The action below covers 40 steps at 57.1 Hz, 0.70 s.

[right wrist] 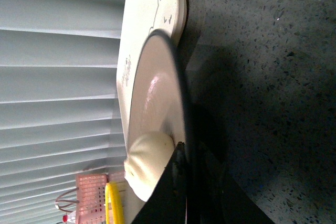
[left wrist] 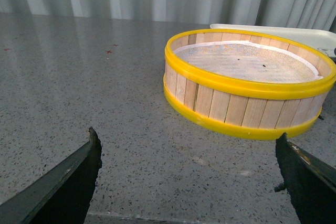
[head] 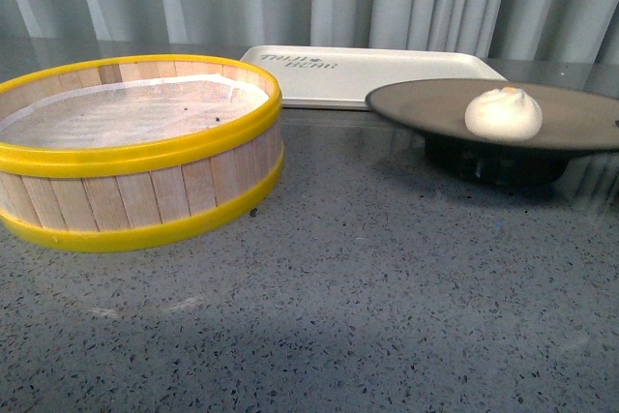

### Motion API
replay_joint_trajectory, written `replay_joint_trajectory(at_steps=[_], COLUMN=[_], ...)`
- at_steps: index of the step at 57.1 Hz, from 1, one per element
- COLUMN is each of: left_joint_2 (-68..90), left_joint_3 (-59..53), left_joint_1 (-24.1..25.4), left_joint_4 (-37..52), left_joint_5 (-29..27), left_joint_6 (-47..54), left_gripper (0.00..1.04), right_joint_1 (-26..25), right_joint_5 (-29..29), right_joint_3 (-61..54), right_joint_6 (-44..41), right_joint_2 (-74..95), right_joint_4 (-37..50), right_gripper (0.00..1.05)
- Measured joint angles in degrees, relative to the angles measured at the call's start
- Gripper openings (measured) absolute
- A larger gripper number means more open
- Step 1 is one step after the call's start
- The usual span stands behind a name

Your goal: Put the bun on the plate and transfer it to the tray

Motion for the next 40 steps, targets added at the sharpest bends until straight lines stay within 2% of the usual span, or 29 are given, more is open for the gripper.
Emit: replay_joint_trajectory(at_steps=[27,40], left_joint_2=[0.0,0.0], left_joint_3=[0.0,0.0], left_joint_1=[0.0,0.0], left_joint_4=[0.0,0.0], left_joint_5=[0.0,0.0], left_joint_6=[0.0,0.0], left_gripper=[0.98,0.98], right_joint_1=[0.2,-4.9], right_joint_5=[-1.0,-2.1], right_joint_3=[0.6,10.8], right_joint_6=[-2.2,-2.0], right_joint_2=[-4.8,-0.4], right_joint_4=[0.0,0.9], right_gripper=[0.02,0.02])
